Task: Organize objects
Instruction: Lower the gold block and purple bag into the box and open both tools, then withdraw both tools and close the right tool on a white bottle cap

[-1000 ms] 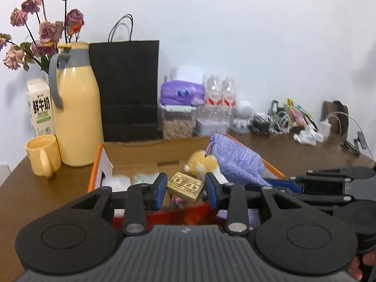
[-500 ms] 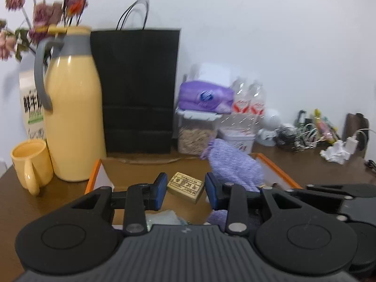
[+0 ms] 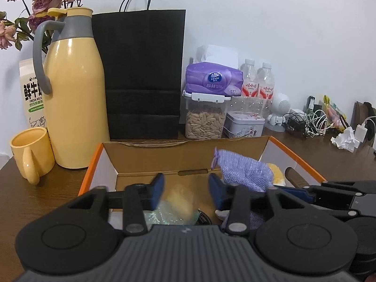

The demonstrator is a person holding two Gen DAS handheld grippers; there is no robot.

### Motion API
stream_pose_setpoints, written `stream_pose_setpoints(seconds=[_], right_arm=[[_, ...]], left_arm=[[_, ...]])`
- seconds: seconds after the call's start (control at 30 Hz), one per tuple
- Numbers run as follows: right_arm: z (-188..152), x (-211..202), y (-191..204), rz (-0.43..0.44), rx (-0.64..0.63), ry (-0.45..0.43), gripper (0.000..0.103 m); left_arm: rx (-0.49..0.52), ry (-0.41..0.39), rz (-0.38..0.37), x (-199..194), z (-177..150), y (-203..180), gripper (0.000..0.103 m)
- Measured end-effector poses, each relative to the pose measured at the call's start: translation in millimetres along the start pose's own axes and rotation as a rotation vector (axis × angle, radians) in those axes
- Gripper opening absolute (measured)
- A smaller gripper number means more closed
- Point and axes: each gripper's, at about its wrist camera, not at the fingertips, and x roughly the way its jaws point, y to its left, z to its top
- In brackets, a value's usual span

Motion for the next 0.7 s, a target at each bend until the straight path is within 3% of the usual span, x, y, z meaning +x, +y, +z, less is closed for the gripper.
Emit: stream_pose_setpoints(seconds=[0.07, 0.13, 0.17, 0.2, 0.27, 0.33, 0.7], right_arm=[[-0.3, -1.4, -0.7, -0.008, -0.001, -0.002, 0.049], [-0.5, -4.0, -1.7, -0.018, -0.002, -0.005, 0.067], [-0.3, -5.6, -1.9, -0.022, -0.004, -0.009, 0.074], [0.3, -7.6, -2.1, -0.024, -0.004, -0.014, 0.078], [1.4, -11.0, -2.8, -0.028, -0.004, -0.024, 0.097], [2.2, -13.3, -4.1, -0.032, -0.001, -0.027, 0.102], [3.7, -35.0, -12.6, -0.049, 0.011, -0.048, 0.102]], left_arm=[[0.002, -0.017, 0.005, -2.7, 0.4, 0.4, 0.079], [0.009, -0.035, 0.009, -6.6, 0.9, -0.8, 0.089], [0.007, -0.040, 0.010, -7.9, 1.6, -1.1, 0.103], [0.003, -0.050, 0.014, -9.8, 1.8, -1.4, 0.103], [0.004, -0.064, 0.030, -12.7, 2.1, -3.2, 0.103], [0.006, -0.062, 0.029, -13.3, 2.2, -4.7, 0.103], [-0.040, -0.097, 0.019, -38.6, 8.2, 1.7, 0.103]])
